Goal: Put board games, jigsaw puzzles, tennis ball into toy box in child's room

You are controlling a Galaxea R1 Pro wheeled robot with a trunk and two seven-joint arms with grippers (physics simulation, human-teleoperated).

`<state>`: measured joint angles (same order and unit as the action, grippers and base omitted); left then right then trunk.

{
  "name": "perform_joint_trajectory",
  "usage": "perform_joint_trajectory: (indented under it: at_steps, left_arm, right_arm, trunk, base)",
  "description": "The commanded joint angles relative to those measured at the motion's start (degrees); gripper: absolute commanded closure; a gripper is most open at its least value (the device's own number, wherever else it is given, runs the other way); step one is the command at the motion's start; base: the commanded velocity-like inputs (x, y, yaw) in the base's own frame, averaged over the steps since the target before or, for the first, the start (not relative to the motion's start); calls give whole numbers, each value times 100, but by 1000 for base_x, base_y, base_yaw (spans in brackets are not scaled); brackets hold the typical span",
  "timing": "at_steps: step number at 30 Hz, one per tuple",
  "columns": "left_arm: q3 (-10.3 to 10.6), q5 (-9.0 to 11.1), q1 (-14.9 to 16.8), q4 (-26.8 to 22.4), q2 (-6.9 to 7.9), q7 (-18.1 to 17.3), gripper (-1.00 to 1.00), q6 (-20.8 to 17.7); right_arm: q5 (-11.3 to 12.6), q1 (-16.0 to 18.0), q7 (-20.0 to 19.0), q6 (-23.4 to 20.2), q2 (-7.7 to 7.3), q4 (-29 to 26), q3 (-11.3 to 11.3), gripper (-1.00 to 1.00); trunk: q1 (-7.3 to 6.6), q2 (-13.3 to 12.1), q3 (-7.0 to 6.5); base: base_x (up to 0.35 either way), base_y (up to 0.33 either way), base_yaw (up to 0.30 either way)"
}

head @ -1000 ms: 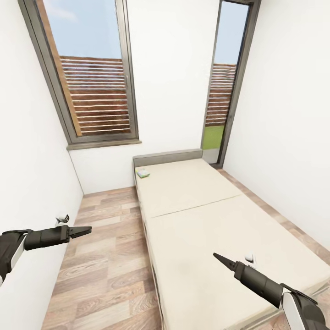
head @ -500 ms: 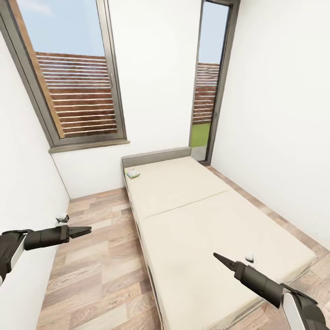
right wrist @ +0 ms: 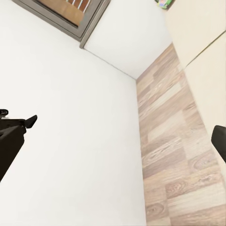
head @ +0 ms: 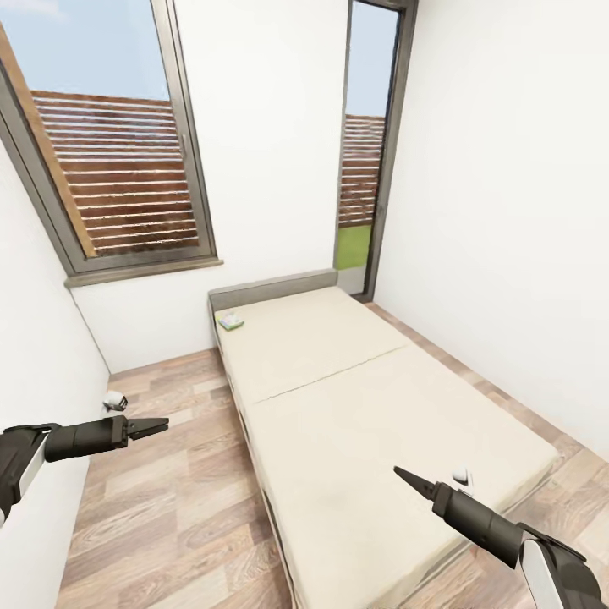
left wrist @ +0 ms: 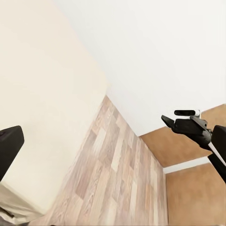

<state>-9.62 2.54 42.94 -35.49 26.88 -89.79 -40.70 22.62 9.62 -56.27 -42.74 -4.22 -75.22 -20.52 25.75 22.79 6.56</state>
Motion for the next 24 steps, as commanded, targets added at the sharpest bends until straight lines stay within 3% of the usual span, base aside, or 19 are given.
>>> perform_joint_trajectory:
  at_steps: [1,24]
  left_arm:
    - [0,1,4,3,2,-21,-100,-61]
    - [4,8,4,3,77,-21,-100,-61]
  right_arm:
    - [19,5,-7,-33,0,-2,-4,-100]
    - [23,5,10,-51,0,-2,-13,-100]
  trunk:
    - [3,13,17]
    - [3,13,177]
  base:
    - [0,102,-69]
    - [0,14,-135]
